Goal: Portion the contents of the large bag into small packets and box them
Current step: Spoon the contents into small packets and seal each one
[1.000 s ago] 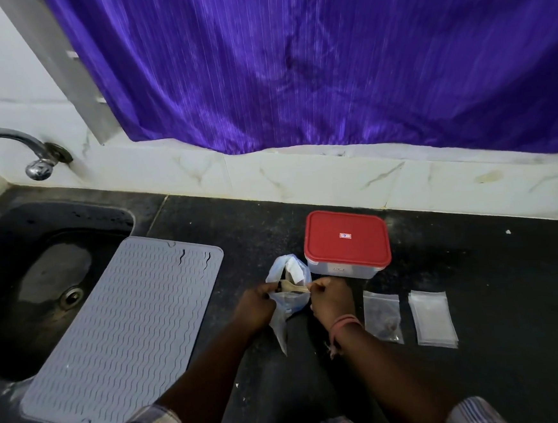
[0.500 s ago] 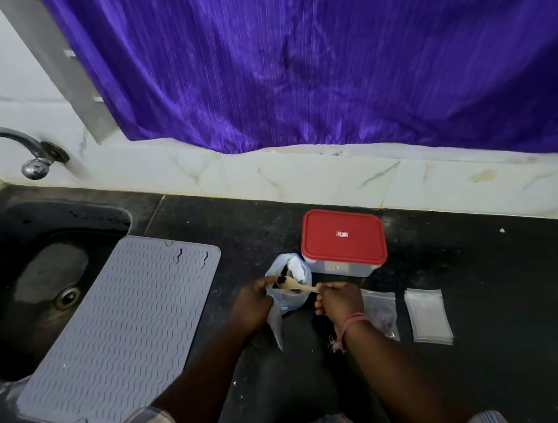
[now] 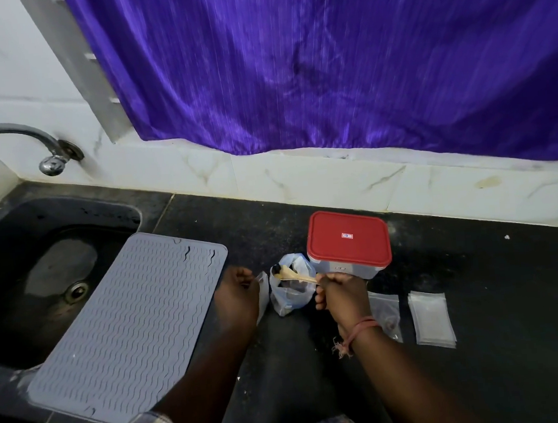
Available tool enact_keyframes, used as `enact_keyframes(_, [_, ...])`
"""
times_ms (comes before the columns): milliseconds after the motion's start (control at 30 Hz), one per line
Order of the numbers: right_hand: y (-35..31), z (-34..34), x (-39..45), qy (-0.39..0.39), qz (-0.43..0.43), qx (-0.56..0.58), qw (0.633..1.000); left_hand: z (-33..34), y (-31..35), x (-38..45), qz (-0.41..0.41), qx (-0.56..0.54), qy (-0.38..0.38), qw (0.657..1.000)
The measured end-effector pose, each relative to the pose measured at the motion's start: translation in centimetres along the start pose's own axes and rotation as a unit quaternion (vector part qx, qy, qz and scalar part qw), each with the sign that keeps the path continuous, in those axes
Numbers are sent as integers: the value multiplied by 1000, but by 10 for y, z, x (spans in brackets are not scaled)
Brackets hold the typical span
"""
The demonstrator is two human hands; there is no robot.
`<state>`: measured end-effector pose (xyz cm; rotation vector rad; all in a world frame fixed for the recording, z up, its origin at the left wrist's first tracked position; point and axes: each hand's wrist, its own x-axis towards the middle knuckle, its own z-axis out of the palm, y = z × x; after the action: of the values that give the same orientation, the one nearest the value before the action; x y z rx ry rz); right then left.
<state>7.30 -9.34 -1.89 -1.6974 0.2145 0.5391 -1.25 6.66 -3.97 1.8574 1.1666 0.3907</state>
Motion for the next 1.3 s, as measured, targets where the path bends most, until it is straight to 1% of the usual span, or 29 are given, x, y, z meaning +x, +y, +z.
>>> enact_keyframes(133, [-10,10,-13,-28,-35,-23,999,-4,-3,-2,76,19,0,997])
enact_keyframes(233, [-9,13,-17,-31,-39,-48,998,-6,-2,-7,116,32,11,993])
enact_keyframes(433, [-1,11,-15,-14,-57,-106,993,-8,-2,-10,95,-1,13,995])
enact_keyframes(533, [0,11,-13,-2,-98,-152,984,-6,-2,-13,83,-25,-8,996])
enact_keyframes(600, [-1,12,-14,8,-153,-218,964,-5,1,-15,78,-39,-14,996])
enact_keyframes(700, [-7,17,-23,8,-248,-305,920,-1,3,-16,62,-71,-40,995])
enact_keyframes(767, [-8,21,-29,-22,-315,-367,875,0,3,-17,44,-94,-52,993])
enact_keyframes(867, [-2,26,-34,-69,-400,-463,788,4,-1,-14,11,-122,-55,991])
enact_keyframes(933, [4,25,-34,-78,-435,-476,760,3,0,-12,-20,-141,-41,989])
enact_keyframes(1033, [12,24,-30,-76,-471,-479,737,-1,3,-10,-55,-166,-18,984])
enact_keyframes(1100, [15,22,-26,-69,-477,-465,743,-3,5,-11,-75,-184,-16,980])
enact_keyframes(1133, [12,20,-26,-57,-472,-449,757,-3,4,-10,-81,-186,-14,979])
enact_keyframes(1167, [10,18,-25,-42,-455,-419,785,-3,3,-9,-86,-182,-16,979])
enact_keyframes(1233, [5,12,-23,10,-409,-312,858,-5,1,-8,-96,-172,-22,980])
enact_keyframes(1267, [2,9,-20,43,-382,-260,886,-6,0,-7,-101,-167,-24,981])
enact_keyframes(1300, [2,5,-17,77,-350,-228,905,-8,1,-6,-107,-158,-27,981])
